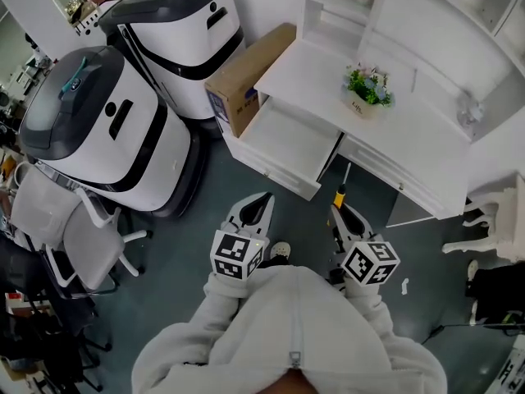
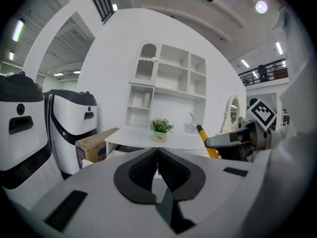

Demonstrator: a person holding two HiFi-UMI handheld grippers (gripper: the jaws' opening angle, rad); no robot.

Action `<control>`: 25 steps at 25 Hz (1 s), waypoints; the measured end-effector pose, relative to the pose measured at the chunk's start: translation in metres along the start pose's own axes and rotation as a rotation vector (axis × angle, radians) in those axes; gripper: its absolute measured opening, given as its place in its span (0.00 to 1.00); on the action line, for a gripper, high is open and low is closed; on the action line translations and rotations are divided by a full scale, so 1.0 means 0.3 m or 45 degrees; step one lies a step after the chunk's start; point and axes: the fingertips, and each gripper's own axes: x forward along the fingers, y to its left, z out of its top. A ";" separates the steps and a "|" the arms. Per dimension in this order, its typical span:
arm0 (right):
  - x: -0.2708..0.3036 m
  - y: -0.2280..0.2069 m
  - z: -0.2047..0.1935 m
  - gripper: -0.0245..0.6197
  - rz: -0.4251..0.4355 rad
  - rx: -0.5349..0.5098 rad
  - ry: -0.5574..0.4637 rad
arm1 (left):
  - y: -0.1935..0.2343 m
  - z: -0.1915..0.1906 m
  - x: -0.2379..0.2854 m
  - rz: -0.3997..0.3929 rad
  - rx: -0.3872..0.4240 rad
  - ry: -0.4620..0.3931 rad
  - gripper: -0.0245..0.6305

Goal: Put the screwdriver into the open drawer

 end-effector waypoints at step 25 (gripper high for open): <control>0.177 -0.047 0.024 0.19 -0.059 0.014 0.069 | 0.161 -0.039 0.124 -0.007 -0.086 0.062 0.06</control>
